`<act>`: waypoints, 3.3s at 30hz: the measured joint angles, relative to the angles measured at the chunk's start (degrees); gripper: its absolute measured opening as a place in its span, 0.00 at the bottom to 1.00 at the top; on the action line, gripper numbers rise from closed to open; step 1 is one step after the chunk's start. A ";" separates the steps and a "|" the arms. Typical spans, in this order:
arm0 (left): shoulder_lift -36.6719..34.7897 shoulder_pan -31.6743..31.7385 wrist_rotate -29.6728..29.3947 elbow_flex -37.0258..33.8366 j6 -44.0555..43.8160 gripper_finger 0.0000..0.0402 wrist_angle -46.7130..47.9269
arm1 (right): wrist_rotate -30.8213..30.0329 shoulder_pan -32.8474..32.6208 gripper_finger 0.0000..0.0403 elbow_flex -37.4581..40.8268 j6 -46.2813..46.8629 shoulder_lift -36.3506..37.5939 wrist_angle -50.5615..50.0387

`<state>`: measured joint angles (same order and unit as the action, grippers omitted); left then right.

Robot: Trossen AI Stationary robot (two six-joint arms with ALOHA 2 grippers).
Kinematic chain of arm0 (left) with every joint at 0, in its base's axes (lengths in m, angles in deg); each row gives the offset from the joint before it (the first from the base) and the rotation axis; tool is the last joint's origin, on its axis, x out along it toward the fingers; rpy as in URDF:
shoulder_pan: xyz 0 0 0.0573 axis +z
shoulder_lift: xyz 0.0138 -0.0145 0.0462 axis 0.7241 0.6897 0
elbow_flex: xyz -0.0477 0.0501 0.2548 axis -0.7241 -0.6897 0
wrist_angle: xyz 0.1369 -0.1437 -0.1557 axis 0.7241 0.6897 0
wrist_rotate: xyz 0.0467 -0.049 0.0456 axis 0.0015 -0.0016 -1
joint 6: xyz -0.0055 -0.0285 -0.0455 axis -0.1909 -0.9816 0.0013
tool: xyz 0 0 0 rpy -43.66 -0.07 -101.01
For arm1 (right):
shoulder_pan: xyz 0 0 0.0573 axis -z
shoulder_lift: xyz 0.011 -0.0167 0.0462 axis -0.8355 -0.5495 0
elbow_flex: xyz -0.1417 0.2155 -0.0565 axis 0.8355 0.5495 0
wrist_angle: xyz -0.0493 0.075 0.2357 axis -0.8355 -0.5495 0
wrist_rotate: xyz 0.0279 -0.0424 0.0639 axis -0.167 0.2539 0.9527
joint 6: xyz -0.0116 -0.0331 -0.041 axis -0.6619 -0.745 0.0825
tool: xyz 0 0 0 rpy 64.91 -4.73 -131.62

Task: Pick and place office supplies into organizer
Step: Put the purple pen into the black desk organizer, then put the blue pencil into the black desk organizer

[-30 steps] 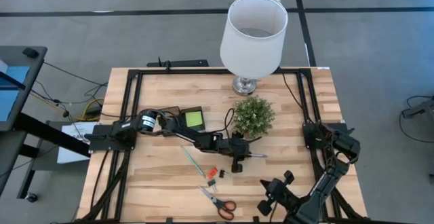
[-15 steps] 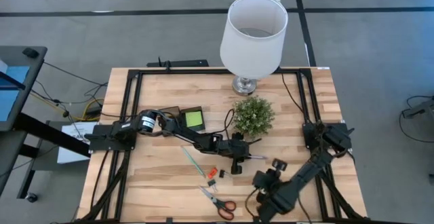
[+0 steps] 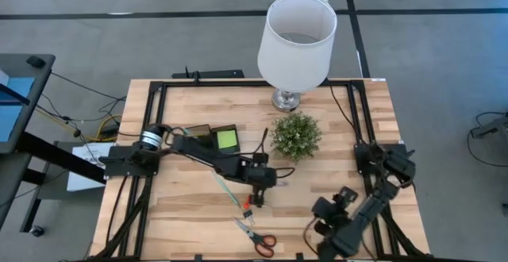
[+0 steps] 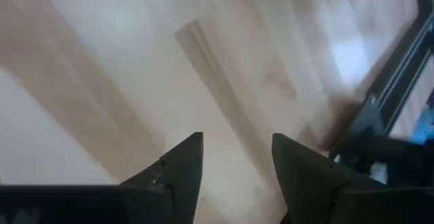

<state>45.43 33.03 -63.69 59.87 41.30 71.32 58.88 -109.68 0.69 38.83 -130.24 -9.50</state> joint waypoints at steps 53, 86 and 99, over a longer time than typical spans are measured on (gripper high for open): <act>-36.14 6.67 -20.49 -15.41 -19.66 0.06 70.70 | -25.06 -1.32 0.33 0.01 2.76 -0.34 9.99; -18.84 12.67 -25.84 -12.00 -1.84 0.38 68.24 | -24.97 -0.59 0.31 0.03 1.33 -0.34 12.90; -19.58 6.80 -10.08 2.91 -21.03 0.38 70.18 | -24.93 0.98 0.29 0.03 -0.16 -0.35 12.53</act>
<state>25.86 39.83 -73.77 62.77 20.27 141.50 33.95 -108.69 0.73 38.66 -130.58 3.03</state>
